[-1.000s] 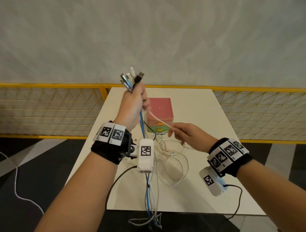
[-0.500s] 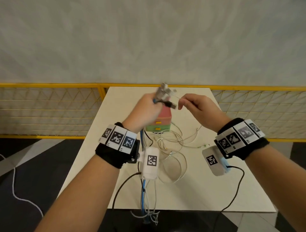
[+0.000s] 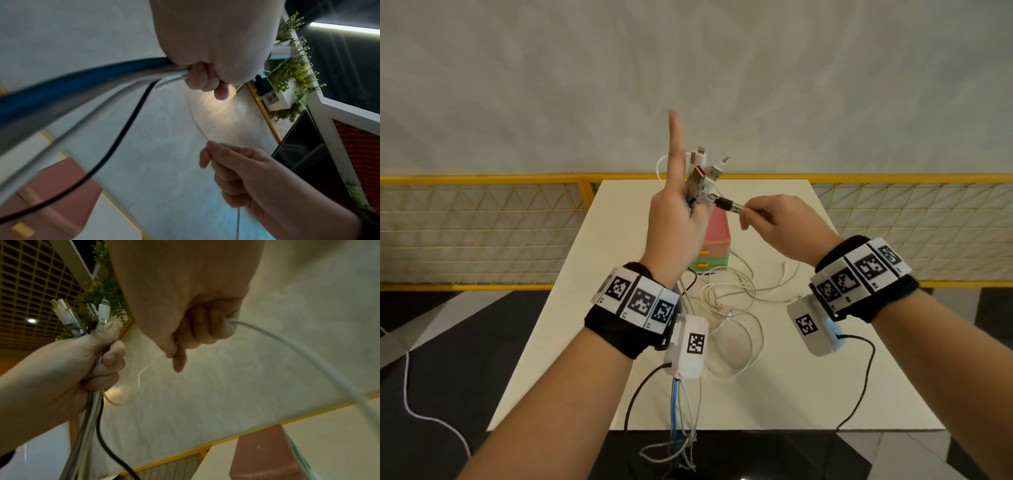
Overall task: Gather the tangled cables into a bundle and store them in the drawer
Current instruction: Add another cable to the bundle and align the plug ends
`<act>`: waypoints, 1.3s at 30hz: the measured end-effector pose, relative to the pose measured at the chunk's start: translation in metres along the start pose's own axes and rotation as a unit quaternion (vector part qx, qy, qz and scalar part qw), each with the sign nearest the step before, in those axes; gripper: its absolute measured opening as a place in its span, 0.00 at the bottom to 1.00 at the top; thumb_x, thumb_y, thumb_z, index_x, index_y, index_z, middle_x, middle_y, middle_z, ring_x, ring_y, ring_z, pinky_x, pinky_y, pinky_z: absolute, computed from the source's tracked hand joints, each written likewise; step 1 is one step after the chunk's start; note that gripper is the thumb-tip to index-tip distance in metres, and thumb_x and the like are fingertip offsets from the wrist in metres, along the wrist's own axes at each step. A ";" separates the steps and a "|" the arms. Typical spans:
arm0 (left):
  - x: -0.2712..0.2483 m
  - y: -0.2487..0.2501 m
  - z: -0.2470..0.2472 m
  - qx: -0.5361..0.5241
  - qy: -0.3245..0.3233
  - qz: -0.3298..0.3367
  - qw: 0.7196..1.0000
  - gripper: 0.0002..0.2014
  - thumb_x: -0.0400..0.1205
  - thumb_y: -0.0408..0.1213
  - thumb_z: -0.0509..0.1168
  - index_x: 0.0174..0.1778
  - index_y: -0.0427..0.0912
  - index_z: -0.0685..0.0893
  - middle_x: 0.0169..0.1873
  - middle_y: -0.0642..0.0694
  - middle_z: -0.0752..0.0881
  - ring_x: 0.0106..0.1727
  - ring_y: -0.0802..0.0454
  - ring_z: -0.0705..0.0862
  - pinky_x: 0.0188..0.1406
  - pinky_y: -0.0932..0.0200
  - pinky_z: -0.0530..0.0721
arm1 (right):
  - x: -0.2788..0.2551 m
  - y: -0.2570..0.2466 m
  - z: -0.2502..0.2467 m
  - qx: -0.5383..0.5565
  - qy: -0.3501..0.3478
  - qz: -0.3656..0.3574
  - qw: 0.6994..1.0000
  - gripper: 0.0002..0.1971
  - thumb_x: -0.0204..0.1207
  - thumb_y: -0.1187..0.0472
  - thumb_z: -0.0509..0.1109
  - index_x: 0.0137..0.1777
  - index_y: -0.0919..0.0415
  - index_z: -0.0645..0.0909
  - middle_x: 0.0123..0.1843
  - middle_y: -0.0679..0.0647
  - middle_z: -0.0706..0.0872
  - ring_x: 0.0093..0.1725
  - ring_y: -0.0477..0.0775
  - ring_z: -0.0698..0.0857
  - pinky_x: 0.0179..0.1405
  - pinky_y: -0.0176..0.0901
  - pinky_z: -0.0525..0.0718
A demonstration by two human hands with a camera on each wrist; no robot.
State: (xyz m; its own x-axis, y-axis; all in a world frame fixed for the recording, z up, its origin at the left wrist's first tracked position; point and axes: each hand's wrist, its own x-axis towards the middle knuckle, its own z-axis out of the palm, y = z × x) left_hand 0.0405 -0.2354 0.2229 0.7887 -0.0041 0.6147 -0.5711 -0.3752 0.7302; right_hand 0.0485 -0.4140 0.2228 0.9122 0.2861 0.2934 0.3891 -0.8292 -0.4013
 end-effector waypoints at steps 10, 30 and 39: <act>0.014 -0.007 -0.010 0.092 -0.125 -0.155 0.976 0.12 0.82 0.27 0.60 0.36 0.47 0.80 0.26 0.54 0.78 0.27 0.58 0.75 0.26 0.68 0.71 | -0.010 0.005 -0.003 0.026 -0.002 -0.047 0.999 0.13 0.85 0.55 0.57 0.41 0.55 0.78 0.24 0.43 0.71 0.26 0.41 0.73 0.26 0.33 0.65; 0.012 0.006 -0.022 0.015 -0.069 -0.163 0.984 0.22 0.78 0.19 0.59 0.62 0.47 0.83 0.36 0.57 0.86 0.27 0.67 0.83 0.36 0.68 0.83 | -0.028 0.009 -0.006 0.076 -0.029 -0.038 0.996 0.13 0.86 0.58 0.55 0.44 0.58 0.77 0.26 0.46 0.70 0.26 0.44 0.70 0.30 0.35 0.65; 0.007 0.007 -0.018 0.061 -0.044 -0.162 0.984 0.10 0.84 0.27 0.59 0.47 0.44 0.84 0.29 0.50 0.82 0.22 0.62 0.77 0.22 0.70 0.71 | -0.027 0.016 -0.008 0.079 -0.031 -0.029 0.996 0.14 0.87 0.57 0.53 0.46 0.59 0.78 0.33 0.56 0.76 0.34 0.55 0.75 0.33 0.38 0.70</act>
State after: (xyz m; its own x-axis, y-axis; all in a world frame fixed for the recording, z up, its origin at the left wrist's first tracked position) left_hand 0.0382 -0.2211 0.2379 0.9447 0.0569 0.3230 -0.2583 -0.4779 0.8396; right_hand 0.0291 -0.4388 0.2158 0.8916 0.3650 0.2678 0.4527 -0.7257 -0.5181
